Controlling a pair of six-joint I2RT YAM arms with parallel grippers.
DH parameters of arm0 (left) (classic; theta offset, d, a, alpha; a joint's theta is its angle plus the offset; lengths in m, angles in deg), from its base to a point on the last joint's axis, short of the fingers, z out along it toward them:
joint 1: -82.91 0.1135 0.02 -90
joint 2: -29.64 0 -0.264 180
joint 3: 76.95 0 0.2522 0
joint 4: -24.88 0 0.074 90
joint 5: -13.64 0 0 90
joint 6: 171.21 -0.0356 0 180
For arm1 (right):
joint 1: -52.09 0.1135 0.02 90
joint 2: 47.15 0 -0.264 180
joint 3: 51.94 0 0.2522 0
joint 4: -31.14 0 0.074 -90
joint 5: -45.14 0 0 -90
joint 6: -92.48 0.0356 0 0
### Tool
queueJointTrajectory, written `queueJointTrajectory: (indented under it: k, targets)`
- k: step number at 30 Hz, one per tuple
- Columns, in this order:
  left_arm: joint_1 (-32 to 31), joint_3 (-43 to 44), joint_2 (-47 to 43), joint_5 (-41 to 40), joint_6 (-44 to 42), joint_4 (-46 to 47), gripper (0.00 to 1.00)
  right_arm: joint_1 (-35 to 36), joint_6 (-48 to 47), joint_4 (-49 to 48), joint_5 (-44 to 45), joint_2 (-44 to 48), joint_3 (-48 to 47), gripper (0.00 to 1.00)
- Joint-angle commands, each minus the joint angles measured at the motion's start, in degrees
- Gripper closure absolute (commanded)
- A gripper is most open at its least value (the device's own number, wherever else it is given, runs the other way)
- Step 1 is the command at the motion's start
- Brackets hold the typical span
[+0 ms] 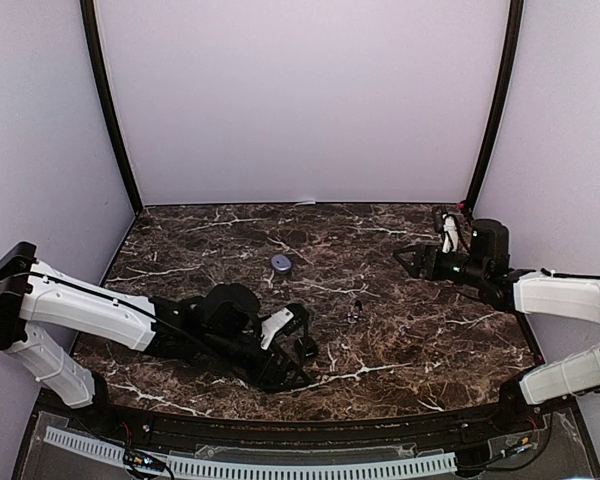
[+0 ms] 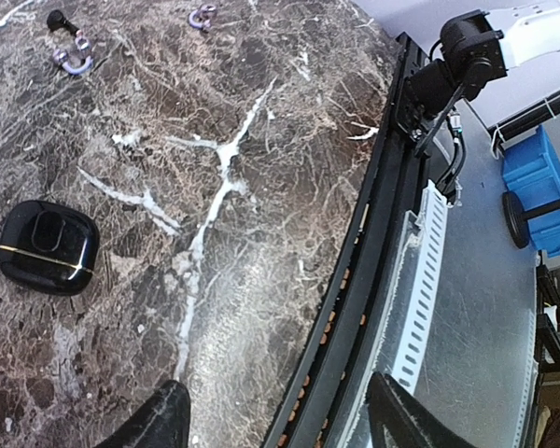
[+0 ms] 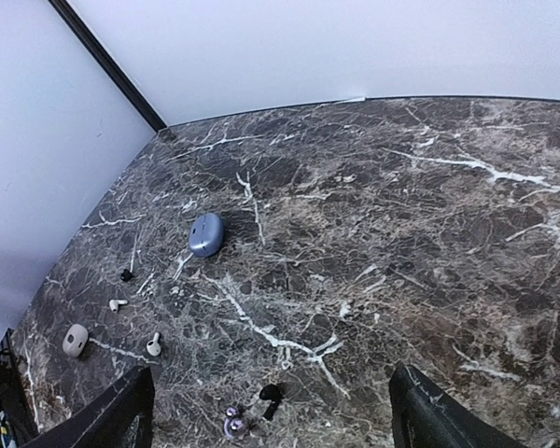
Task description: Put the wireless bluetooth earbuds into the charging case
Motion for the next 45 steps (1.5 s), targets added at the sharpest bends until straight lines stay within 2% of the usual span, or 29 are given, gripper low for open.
queueJointTrajectory:
  k: [1,12,19,23,30,40,45]
  targets:
    - [-0.3,-0.2,3.4,0.3,3.0,2.2,0.29,0.1,-1.5,-3.4,-6.6,-2.5,-0.8,0.15]
    - [-0.3,3.3,11.1,-3.9,5.7,2.4,0.49,5.1,-2.6,-6.4,-8.1,-7.7,-1.3,0.22]
    - [-0.2,9.9,18.0,-9.2,7.2,-4.3,0.62,7.0,-2.9,-7.1,-7.6,-8.6,-1.3,0.22]
    - [0.5,10.8,19.4,-11.3,7.9,-5.5,0.63,7.6,-3.6,-5.8,-7.0,-8.1,-1.1,0.22]
    - [2.6,11.2,21.8,-9.4,7.4,-2.0,0.63,7.7,-4.1,-5.2,-6.0,-7.7,-0.6,0.22]
    - [4.8,17.1,27.2,-7.3,4.0,1.2,0.62,7.8,-5.2,-2.2,-3.9,-6.2,-1.2,0.21]
    - [5.3,19.7,27.1,-5.4,2.2,0.9,0.62,7.8,-5.9,-0.6,-2.7,-4.5,-0.3,0.21]
